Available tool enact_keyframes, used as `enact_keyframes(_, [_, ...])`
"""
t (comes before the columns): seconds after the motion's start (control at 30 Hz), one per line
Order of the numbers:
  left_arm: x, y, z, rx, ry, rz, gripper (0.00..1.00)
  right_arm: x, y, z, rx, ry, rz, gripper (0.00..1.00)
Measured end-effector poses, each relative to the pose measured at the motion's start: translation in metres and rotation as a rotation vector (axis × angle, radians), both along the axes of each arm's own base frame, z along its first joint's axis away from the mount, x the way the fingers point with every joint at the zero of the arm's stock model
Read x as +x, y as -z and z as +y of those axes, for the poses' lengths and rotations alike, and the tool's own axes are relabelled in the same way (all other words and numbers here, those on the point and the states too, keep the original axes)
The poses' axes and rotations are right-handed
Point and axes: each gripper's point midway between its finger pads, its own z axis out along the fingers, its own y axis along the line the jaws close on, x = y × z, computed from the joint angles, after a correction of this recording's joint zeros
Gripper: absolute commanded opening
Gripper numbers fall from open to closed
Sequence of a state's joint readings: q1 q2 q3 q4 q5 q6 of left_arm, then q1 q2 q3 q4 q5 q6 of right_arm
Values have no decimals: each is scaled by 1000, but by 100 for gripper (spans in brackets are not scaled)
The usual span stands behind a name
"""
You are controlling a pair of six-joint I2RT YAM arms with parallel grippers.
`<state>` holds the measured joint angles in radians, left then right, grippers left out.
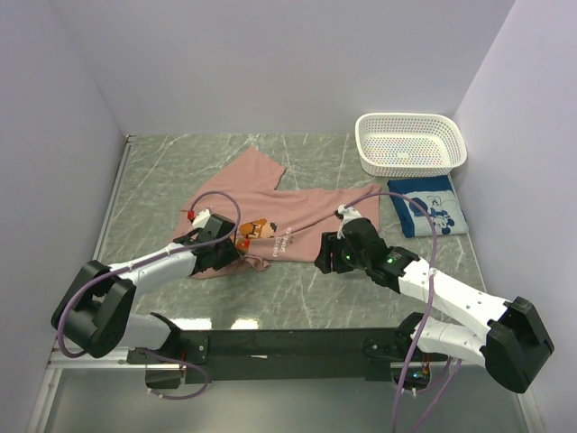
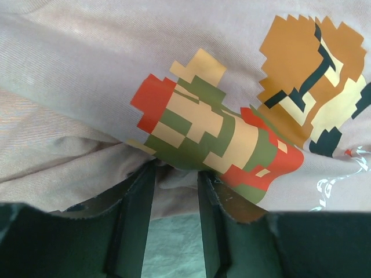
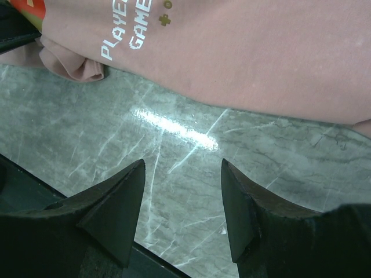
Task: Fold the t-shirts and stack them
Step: Flatten the tshirt out
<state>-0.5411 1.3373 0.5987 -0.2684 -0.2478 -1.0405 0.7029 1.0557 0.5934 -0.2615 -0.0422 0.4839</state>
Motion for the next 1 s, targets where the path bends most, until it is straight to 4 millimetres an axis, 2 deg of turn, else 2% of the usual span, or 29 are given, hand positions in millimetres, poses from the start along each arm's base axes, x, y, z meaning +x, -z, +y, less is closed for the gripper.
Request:
enact_keyframes(0.57, [-4,-4,-23,-19,74,-4,33,-6,13,-3,-2,15,28,61])
enact_keyframes(0.63, [-4,-5,-25,-21,77,-7,27,-7,15,-4,-4,16,32,61])
enact_keyframes(0.83, [-5,-7,-29,-21,87,-10,20,-6,14,-4,-3,17,31,61])
enact_keyframes(1.0, [-6,-9,-29,-15,88,-14,7,-6,14,-4,-1,16,29,61])
